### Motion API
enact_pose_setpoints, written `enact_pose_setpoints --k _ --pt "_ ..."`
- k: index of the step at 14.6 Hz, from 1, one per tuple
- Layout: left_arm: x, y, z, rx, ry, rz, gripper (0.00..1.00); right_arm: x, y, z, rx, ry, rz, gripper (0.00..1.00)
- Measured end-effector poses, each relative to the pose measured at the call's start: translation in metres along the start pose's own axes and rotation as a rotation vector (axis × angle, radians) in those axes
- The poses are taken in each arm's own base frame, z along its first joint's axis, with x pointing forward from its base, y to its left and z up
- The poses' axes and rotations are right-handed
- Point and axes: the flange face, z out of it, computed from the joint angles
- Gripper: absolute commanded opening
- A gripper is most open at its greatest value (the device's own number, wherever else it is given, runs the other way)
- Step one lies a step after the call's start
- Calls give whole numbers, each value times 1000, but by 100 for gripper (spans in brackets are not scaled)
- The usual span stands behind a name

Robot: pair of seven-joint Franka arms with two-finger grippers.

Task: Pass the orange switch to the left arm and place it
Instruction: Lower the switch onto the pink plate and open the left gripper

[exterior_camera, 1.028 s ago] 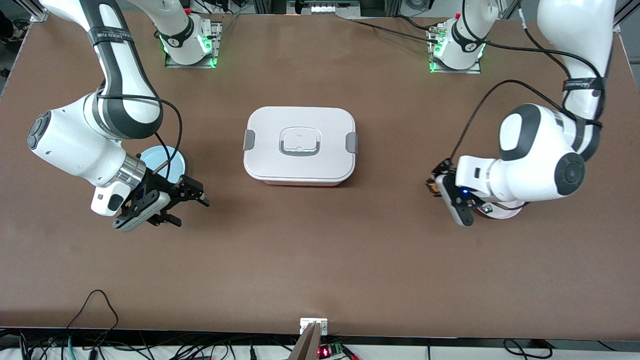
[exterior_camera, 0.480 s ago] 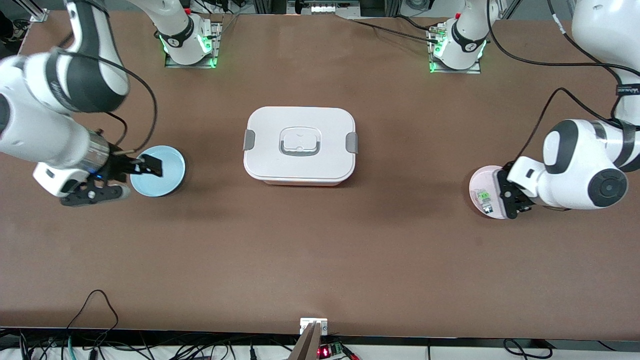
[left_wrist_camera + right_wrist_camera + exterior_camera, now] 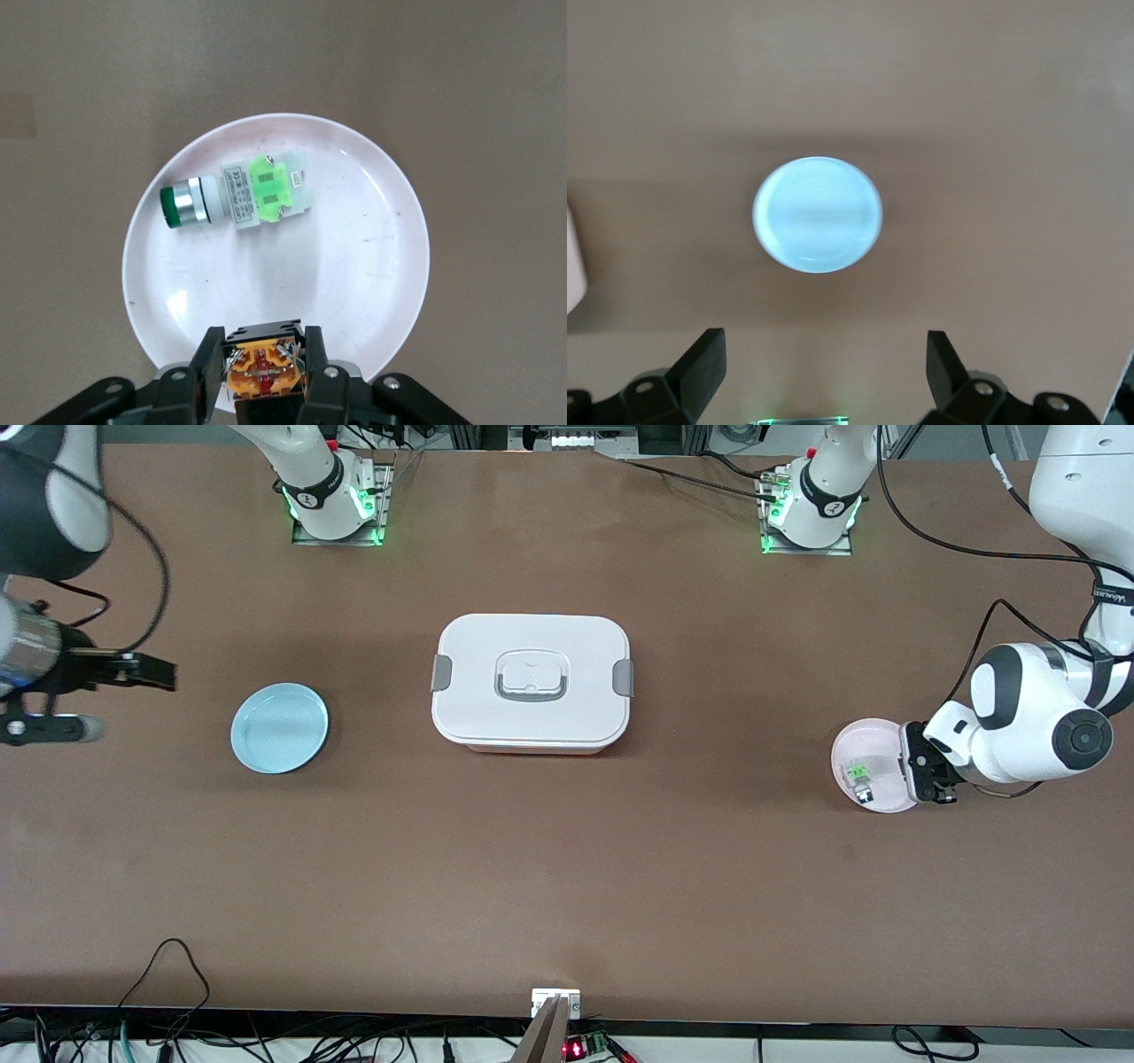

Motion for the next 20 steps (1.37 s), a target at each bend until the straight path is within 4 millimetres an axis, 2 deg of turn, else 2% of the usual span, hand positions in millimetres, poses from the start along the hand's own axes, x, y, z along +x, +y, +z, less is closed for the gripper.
enact_pose_setpoints --k 2,3,5,6,7,8,11,15,17,20 --pt "3 4 10 28 10 9 0 4 43 9 13 17 62 100" --pt "7 5 14 39 13 14 0 5 56 14 21 21 79 100" --pt "11 9 23 56 19 21 0 6 65 20 34 24 87 100" --pt "12 11 26 59 20 23 10 6 63 21 38 31 85 100" --pt "13 13 29 59 21 24 63 3 59 20 42 43 77 100" --pt "13 13 29 59 21 24 100 -1 54 20 47 53 67 100" --pt "12 14 30 58 21 22 100 -12 46 14 57 67 49 100" --pt "12 14 22 57 20 22 100 -14 42 15 59 64 42 100" --pt "13 14 -2 28 9 10 100 -14 43 16 59 64 44 100" --pt "13 16 -63 -55 -21 -76 100 -17 42 18 60 65 43 100"
